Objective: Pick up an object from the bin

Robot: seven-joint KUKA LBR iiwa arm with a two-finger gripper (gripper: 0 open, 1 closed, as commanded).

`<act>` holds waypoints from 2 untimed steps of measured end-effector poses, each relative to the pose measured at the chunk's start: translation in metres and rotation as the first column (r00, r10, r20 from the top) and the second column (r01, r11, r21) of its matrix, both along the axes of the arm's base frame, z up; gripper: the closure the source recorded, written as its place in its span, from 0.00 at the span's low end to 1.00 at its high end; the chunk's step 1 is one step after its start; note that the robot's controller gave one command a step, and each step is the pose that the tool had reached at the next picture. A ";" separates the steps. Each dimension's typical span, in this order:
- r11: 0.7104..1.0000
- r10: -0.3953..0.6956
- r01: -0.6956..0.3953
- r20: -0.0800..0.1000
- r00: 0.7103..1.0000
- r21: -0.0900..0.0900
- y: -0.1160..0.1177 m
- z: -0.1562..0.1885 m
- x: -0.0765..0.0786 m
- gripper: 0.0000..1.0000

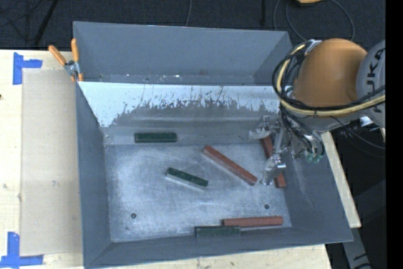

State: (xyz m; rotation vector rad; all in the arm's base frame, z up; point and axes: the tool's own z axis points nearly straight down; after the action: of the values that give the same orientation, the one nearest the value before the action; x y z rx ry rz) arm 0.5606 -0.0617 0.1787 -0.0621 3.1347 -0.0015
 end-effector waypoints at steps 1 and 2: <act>1.000 -0.003 0.003 -0.010 1.000 0.002 0.000 -0.023 -0.007 0.00; 0.992 -0.128 0.128 0.002 0.992 0.001 -0.009 -0.103 0.021 1.00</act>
Offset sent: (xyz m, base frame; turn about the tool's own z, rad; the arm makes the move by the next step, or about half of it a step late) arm 0.0166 -0.0097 -0.1087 0.1316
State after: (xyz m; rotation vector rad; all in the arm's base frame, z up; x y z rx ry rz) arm 0.5813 -0.0708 0.0757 0.1386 3.1300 -0.0002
